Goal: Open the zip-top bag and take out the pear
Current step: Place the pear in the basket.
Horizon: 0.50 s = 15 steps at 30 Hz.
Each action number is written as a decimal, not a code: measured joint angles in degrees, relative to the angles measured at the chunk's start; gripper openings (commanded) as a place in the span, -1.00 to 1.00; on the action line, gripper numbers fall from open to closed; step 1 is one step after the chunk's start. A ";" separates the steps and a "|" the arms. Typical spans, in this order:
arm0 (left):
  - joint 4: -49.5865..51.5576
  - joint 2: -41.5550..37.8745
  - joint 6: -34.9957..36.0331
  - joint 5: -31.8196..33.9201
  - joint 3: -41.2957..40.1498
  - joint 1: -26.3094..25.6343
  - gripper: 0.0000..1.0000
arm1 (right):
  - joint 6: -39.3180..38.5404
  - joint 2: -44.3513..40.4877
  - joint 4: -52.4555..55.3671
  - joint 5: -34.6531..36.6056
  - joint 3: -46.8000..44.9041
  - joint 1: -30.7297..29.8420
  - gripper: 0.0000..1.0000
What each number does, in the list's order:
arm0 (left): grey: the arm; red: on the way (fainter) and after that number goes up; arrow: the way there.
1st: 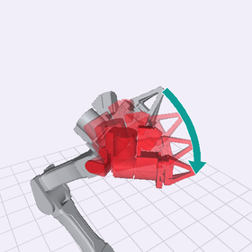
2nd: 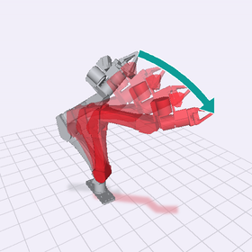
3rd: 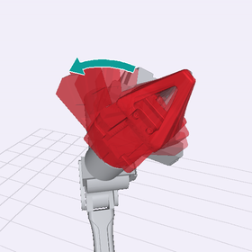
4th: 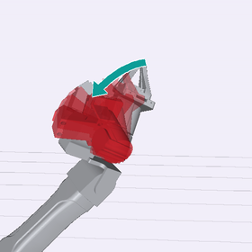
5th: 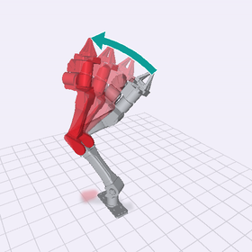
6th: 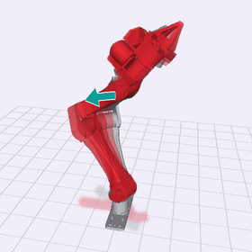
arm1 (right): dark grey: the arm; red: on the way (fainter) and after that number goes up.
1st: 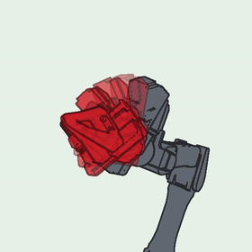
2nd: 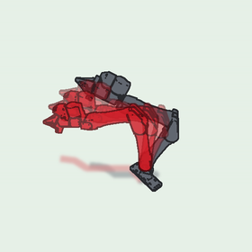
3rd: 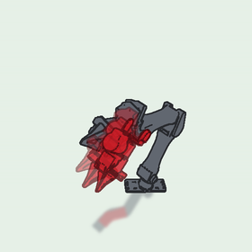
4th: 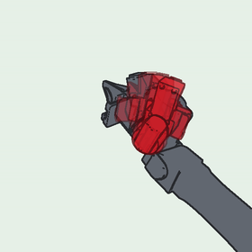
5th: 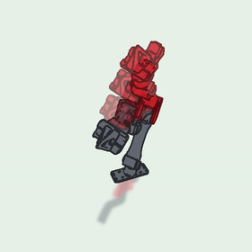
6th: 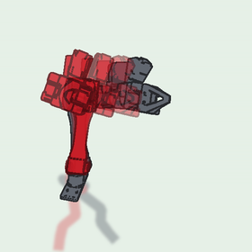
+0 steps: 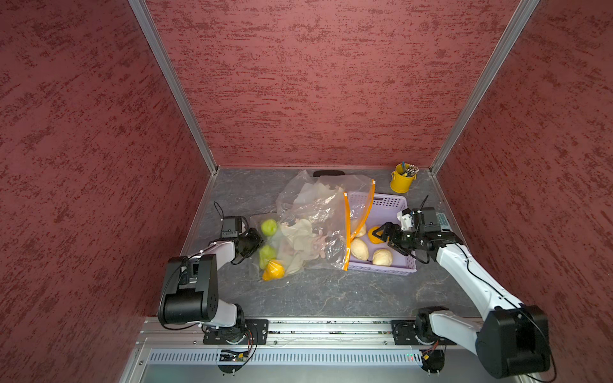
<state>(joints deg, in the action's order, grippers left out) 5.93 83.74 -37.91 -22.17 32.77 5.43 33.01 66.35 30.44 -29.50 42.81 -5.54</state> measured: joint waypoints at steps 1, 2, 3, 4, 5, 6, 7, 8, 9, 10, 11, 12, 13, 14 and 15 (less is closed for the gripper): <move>0.00 0.00 0.00 -0.07 0.00 0.04 -1.00 | 0.94 -0.35 -2.29 -1.14 -0.74 0.02 0.63; -0.02 0.00 -0.02 -0.09 -0.02 0.04 -1.00 | 2.38 -0.90 -5.27 -3.06 -1.60 0.02 0.48; -0.02 0.00 -0.02 -0.11 -0.02 0.04 -1.00 | 3.63 -1.25 -7.96 -5.09 -2.23 0.02 0.30; 0.00 0.00 -0.02 -0.11 -0.02 0.04 -1.00 | 5.25 -1.27 -10.71 -7.52 -2.67 -0.07 0.12; -0.02 0.00 -0.02 -0.13 -0.02 0.04 -1.00 | 6.71 -1.11 -13.35 -9.44 -2.93 -0.50 -0.01; 0.00 0.00 -0.02 -0.15 -0.02 0.04 -1.00 | 7.69 -0.94 -15.45 -10.82 -3.08 -1.25 -0.09; 0.00 0.00 -0.02 -0.24 -0.02 0.04 -1.00 | 8.90 -0.85 -17.55 -12.07 -3.23 -2.64 -0.24; -0.02 0.00 -0.07 -0.31 -0.02 0.04 -1.00 | 10.10 -0.63 -19.37 -12.96 -3.23 -4.52 -0.42; -0.07 0.00 -0.15 -0.35 -0.07 0.04 -1.00 | 11.23 -0.31 -21.07 -13.75 -3.23 -6.23 -0.54; -0.11 0.00 -0.22 -0.39 -0.13 0.04 -1.00 | 12.59 0.26 -23.28 -14.43 -3.30 -8.00 -0.65; -0.22 0.00 -0.24 -0.48 -0.17 0.04 -1.00 | 13.70 1.09 -25.73 -15.04 -3.48 -9.64 -0.72; -0.39 0.00 -0.26 -0.59 -0.22 0.04 -1.00 | 14.84 2.01 -27.80 -15.45 -3.67 -10.93 -0.75; -0.50 0.00 -0.28 -0.81 -0.22 0.04 -1.00 | 15.91 3.17 -29.97 -15.67 -3.89 -12.00 -0.76; -0.66 -0.04 -0.39 -1.16 -0.22 0.04 -0.99 | 16.90 4.48 -32.15 -15.85 -4.17 -13.07 -0.76; -0.74 -0.20 -0.55 -1.44 -0.22 0.02 -0.92 | 17.79 5.77 -33.97 -16.00 -4.35 -13.94 -0.78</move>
<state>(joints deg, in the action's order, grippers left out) 5.19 83.55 -38.46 -23.62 32.56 5.45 50.81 72.12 -3.53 -45.50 38.46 -19.49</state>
